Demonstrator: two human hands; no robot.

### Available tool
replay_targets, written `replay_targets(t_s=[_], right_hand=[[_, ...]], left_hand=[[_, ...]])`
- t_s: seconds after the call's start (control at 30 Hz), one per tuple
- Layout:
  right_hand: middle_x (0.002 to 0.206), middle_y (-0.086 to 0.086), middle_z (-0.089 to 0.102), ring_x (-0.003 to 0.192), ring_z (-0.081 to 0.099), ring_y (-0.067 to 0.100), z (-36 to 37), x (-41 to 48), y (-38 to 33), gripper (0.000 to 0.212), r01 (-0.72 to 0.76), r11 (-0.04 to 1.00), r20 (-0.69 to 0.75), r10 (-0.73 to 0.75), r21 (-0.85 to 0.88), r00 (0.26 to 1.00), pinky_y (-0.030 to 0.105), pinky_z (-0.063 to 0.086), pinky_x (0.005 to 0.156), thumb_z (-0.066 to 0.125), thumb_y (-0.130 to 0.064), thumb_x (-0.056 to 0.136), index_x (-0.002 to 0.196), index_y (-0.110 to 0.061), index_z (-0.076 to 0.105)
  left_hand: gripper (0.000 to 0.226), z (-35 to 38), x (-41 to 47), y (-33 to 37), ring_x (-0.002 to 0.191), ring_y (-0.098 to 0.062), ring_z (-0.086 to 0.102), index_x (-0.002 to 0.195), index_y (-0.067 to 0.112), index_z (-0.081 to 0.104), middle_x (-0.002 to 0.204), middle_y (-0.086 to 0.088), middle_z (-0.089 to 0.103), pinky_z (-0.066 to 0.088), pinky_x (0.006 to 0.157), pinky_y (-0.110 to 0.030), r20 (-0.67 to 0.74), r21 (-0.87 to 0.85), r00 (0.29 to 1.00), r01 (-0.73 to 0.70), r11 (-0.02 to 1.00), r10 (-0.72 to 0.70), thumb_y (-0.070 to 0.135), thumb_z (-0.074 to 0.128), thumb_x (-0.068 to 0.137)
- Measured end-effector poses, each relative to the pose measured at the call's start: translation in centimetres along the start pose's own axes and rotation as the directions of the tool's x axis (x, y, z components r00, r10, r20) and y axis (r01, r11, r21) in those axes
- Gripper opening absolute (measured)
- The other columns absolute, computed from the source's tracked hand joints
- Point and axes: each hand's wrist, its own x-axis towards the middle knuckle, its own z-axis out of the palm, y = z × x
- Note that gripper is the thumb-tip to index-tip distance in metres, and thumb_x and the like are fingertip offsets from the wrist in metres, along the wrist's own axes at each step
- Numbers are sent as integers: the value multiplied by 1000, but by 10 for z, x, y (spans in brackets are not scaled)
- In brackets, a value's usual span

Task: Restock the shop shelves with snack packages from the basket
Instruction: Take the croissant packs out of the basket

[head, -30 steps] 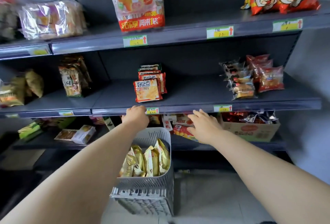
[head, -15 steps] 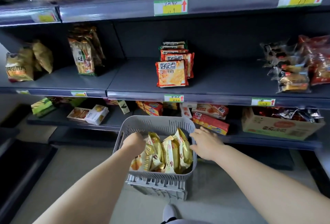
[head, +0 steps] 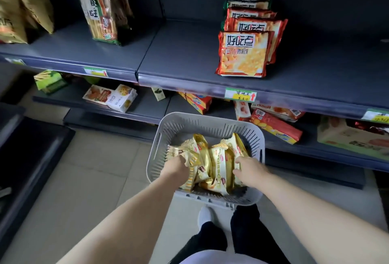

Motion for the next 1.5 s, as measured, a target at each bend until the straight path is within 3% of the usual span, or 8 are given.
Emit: replay_targets(t_s=[0.23, 0.5, 0.77, 0.9, 1.0, 1.17, 1.3, 1.5], right_hand=[[111, 7, 62, 98, 59, 24, 25, 53, -8, 25, -103, 994, 86, 100, 34, 991, 35, 49, 90, 49, -32, 97, 113, -14, 57], [82, 0, 61, 69, 57, 15, 50, 79, -12, 37, -239, 965, 69, 247, -104, 967, 24, 34, 47, 54, -47, 95, 105, -13, 62], [74, 1, 64, 61, 55, 15, 55, 88, -21, 27, -274, 950, 4, 278, -151, 960, 21, 33, 46, 58, -36, 93, 80, -14, 67], [119, 7, 51, 80, 50, 18, 49, 83, -23, 22, -240, 964, -27, 239, -114, 971, 23, 34, 50, 60, -34, 92, 101, -15, 66], [124, 8, 44, 94, 52, 21, 37, 72, -23, 19, -218, 976, -48, 217, -11, 975, 24, 31, 54, 58, -30, 93, 107, -17, 61], [102, 1, 57, 78, 50, 19, 3, 54, -15, 8, -129, 990, -131, 135, 56, 982, 22, 23, 49, 53, -25, 97, 98, -17, 55], [73, -5, 52, 65, 47, 16, -24, 46, -4, 22, -55, 988, -196, 82, 141, 977, 30, 38, 66, 54, -20, 93, 75, -19, 42], [73, 0, 57, 73, 60, 28, -64, 31, -4, 21, 213, 960, -110, -195, 183, 975, 33, 37, 56, 53, -15, 88, 72, -21, 41]], left_hand=[[40, 13, 0, -17, 119, -27, 57, 133, 17, 56, 131, -6, 61, 45, 90, -28, -2, -81, 993, 118, 990, -119, 18, 51, 93], [37, 16, 5, -20, 115, -24, 59, 130, 19, 59, 127, -3, 62, 41, 80, -24, -52, -169, 974, 209, 963, -221, 16, 51, 94], [34, 23, 0, -13, 116, -24, 57, 129, 19, 59, 130, -3, 60, 47, 86, -28, -58, -165, 970, 223, 961, -235, 17, 48, 96], [35, 22, -1, -12, 116, -23, 57, 129, 18, 59, 129, -2, 61, 43, 81, -26, -37, -130, 970, 234, 964, -240, 18, 48, 96], [37, 17, 3, -7, 113, -25, 59, 129, 18, 59, 128, -4, 62, 44, 80, -27, -30, -122, 973, 223, 967, -228, 16, 48, 94], [45, 5, 10, 18, 117, -28, 57, 136, 18, 54, 132, -6, 60, 47, 86, -32, -43, -127, 985, 159, 979, -166, 11, 47, 92], [58, -2, 18, 37, 120, -28, 56, 143, 15, 41, 136, -8, 57, 49, 94, -35, -33, -153, 995, 86, 984, -92, 18, 59, 88], [104, -10, 33, 53, 127, -22, 48, 149, 17, 28, 144, -3, 46, 44, 98, -30, 9, -305, 999, -37, 951, 42, 32, 88, 66]])
